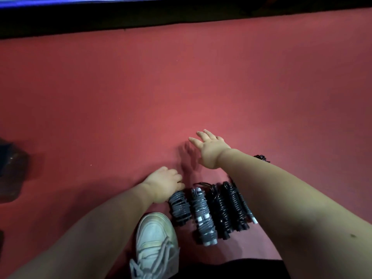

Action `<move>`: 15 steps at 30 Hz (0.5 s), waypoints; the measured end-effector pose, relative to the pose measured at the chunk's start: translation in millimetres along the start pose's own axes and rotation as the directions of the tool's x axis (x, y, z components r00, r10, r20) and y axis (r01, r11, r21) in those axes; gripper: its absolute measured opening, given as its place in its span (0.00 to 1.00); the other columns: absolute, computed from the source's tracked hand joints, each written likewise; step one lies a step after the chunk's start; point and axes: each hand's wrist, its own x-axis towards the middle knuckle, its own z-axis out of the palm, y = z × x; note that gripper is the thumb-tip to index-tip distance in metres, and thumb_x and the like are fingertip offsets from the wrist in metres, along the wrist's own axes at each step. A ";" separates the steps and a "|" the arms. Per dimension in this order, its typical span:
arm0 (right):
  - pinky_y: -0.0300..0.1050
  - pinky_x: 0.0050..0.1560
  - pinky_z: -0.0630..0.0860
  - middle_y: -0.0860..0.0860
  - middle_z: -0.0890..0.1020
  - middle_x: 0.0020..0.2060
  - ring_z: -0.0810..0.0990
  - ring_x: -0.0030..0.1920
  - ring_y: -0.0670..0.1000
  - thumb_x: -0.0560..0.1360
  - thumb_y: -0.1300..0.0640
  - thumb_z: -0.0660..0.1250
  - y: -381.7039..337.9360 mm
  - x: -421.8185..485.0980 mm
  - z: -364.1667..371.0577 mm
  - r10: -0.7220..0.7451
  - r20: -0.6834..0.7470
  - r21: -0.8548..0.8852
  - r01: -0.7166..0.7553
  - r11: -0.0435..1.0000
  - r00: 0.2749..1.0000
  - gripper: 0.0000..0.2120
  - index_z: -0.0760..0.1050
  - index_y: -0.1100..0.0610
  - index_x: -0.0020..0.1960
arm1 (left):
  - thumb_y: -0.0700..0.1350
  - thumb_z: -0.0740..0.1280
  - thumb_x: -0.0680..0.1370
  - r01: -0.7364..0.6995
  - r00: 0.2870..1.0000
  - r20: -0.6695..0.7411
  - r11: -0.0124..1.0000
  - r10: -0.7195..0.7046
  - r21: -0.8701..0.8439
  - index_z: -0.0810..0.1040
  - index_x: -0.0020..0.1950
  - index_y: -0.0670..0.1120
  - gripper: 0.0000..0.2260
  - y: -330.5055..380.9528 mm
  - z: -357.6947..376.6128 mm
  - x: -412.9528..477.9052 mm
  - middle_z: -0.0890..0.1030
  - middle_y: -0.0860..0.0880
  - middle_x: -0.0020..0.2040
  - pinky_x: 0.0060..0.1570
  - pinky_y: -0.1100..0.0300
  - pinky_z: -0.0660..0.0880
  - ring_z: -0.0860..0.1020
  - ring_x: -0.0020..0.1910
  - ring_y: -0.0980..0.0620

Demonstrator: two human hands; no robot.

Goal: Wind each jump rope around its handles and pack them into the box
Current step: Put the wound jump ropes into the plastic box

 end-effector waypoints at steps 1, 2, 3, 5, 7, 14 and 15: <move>0.55 0.74 0.48 0.54 0.42 0.77 0.40 0.76 0.56 0.79 0.47 0.59 -2.4 1.8 2.4 -0.007 0.004 0.014 0.007 1.000 1.000 0.36 0.40 0.50 0.77 | 0.49 0.64 0.77 0.003 1.000 -0.001 1.000 -0.003 -0.012 0.66 0.71 0.52 0.22 -2.2 0.1 0.2 0.70 0.49 0.65 0.60 0.52 0.65 0.66 0.66 0.47; 0.55 0.74 0.48 0.54 0.43 0.77 0.40 0.76 0.56 0.79 0.47 0.59 -4.7 3.3 4.7 -0.012 0.004 0.028 0.012 1.000 1.000 0.36 0.41 0.50 0.77 | 0.51 0.66 0.76 0.006 1.000 -0.003 1.000 -0.006 -0.023 0.67 0.71 0.53 0.24 -5.1 -0.4 -0.4 0.70 0.50 0.64 0.59 0.52 0.66 0.66 0.65 0.47; 0.55 0.74 0.48 0.54 0.43 0.77 0.41 0.76 0.56 0.79 0.46 0.58 -7.1 4.4 6.8 -0.017 0.000 0.041 0.017 0.999 1.000 0.35 0.41 0.50 0.77 | 0.52 0.67 0.75 0.016 1.000 -0.005 0.999 -0.017 -0.038 0.67 0.71 0.53 0.25 -8.2 -1.3 -1.8 0.71 0.50 0.64 0.58 0.52 0.66 0.67 0.65 0.47; 0.55 0.73 0.49 0.54 0.46 0.77 0.44 0.76 0.56 0.80 0.44 0.56 -11.8 5.3 9.0 -0.028 -0.012 0.086 0.029 0.996 1.000 0.33 0.43 0.50 0.78 | 0.54 0.68 0.73 0.051 0.998 -0.017 0.996 -0.052 -0.077 0.67 0.71 0.54 0.26 -14.8 -3.8 -5.8 0.71 0.51 0.64 0.57 0.54 0.66 0.68 0.65 0.48; 0.55 0.73 0.52 0.54 0.50 0.77 0.48 0.76 0.57 0.79 0.42 0.55 -17.4 4.5 8.2 -0.045 -0.023 0.140 0.047 0.989 0.999 0.32 0.46 0.50 0.78 | 0.55 0.68 0.73 0.096 0.995 -0.029 0.988 -0.100 -0.123 0.67 0.70 0.54 0.27 -21.2 -6.6 -12.1 0.71 0.52 0.64 0.57 0.54 0.66 0.68 0.66 0.49; 0.50 0.69 0.61 0.56 0.62 0.72 0.62 0.71 0.58 0.75 0.38 0.62 -44.3 -13.2 0.1 -0.164 -0.006 0.242 0.161 0.957 0.986 0.36 0.53 0.52 0.77 | 0.59 0.68 0.73 0.355 0.902 -0.113 0.864 -0.417 -0.356 0.67 0.71 0.56 0.27 -48.7 -28.2 -58.1 0.72 0.53 0.66 0.55 0.56 0.70 0.72 0.63 0.49; 0.50 0.68 0.63 0.57 0.65 0.70 0.64 0.69 0.58 0.75 0.40 0.63 -50.1 -16.0 -3.8 -0.179 -0.050 0.269 0.186 0.945 0.983 0.35 0.56 0.52 0.76 | 0.60 0.67 0.73 0.383 0.882 -0.128 0.850 -0.452 -0.363 0.66 0.71 0.56 0.28 -53.3 -31.7 -68.8 0.71 0.54 0.66 0.55 0.56 0.70 0.72 0.64 0.49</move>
